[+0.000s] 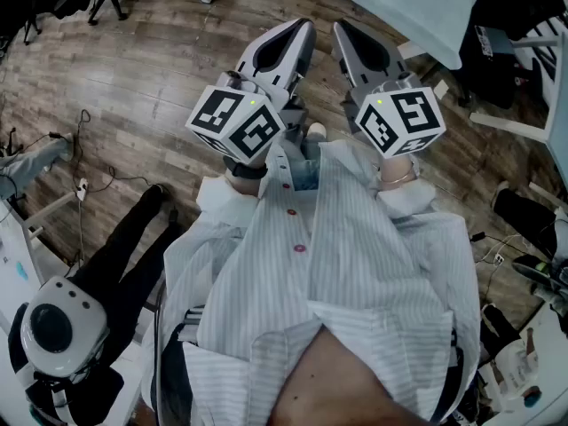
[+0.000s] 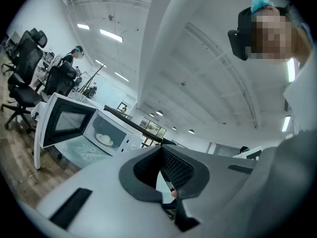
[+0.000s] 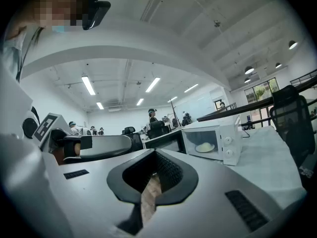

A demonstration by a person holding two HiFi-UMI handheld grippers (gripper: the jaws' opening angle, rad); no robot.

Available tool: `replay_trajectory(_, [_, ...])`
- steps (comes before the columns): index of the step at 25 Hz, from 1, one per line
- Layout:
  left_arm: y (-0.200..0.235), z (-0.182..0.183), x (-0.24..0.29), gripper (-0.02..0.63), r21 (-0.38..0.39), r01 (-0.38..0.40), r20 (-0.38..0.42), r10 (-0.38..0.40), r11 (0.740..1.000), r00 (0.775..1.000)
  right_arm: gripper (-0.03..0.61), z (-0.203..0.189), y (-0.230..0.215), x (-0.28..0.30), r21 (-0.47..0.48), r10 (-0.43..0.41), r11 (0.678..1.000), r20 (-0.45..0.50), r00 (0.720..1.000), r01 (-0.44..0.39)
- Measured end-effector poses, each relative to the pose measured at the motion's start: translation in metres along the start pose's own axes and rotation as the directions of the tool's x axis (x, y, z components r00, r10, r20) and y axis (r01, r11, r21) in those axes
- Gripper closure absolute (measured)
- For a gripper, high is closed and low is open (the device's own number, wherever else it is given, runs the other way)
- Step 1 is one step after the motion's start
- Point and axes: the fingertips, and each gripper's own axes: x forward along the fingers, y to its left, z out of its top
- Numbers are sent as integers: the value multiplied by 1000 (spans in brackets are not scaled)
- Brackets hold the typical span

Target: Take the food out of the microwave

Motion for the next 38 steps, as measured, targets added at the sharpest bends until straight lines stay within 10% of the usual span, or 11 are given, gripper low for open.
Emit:
replay_trajectory(20, [-24, -27, -12, 606, -45, -56, 19, 57, 997, 998, 546, -14, 5, -31, 52, 54, 997, -6, 999, -53])
replay_trajectory(38, [99, 43, 68, 606, -53, -20, 6, 20, 998, 1000, 545, 15, -37, 118, 87, 35, 996, 3, 999, -36])
